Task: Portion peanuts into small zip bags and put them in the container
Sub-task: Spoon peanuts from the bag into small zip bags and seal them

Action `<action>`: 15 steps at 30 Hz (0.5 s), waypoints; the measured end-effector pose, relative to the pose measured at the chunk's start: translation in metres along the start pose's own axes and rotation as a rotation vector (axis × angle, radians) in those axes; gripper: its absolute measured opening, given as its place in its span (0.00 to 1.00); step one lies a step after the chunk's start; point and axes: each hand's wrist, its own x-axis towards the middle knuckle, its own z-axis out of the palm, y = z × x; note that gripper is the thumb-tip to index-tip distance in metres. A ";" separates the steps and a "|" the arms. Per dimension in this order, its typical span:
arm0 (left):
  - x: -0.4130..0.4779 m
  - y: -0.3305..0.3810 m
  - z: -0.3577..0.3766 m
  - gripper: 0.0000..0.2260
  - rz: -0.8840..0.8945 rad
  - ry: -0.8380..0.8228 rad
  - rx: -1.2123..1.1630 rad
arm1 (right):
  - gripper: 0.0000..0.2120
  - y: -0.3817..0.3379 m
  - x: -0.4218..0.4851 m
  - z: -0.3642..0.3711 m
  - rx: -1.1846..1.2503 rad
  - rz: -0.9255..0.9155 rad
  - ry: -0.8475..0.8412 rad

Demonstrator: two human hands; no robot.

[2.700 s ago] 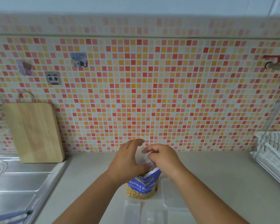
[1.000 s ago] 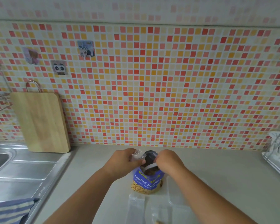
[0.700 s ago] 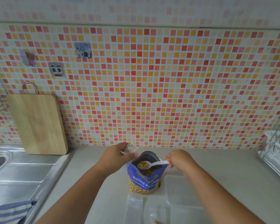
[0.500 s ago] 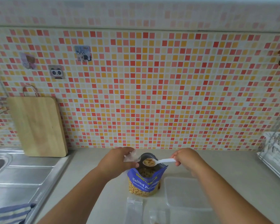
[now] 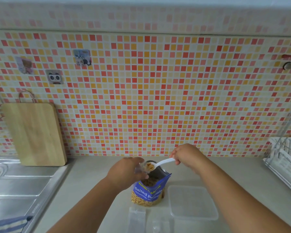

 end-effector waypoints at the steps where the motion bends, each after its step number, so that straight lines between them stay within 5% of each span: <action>1: 0.000 0.003 0.001 0.25 0.011 0.007 0.008 | 0.18 -0.006 -0.006 -0.002 0.051 -0.047 0.068; 5: 0.002 0.010 0.006 0.21 -0.002 0.096 -0.084 | 0.13 -0.021 -0.020 -0.007 -0.072 -0.412 0.234; 8: 0.004 0.007 0.011 0.20 -0.026 0.156 -0.204 | 0.14 -0.046 -0.035 -0.019 -0.183 -0.445 0.208; 13: 0.000 0.000 0.006 0.17 -0.049 0.247 -0.406 | 0.14 -0.037 -0.055 -0.030 -0.174 -0.468 0.676; 15: -0.002 -0.006 0.002 0.17 -0.063 0.235 -0.438 | 0.12 -0.028 -0.050 -0.026 -0.119 -0.379 0.685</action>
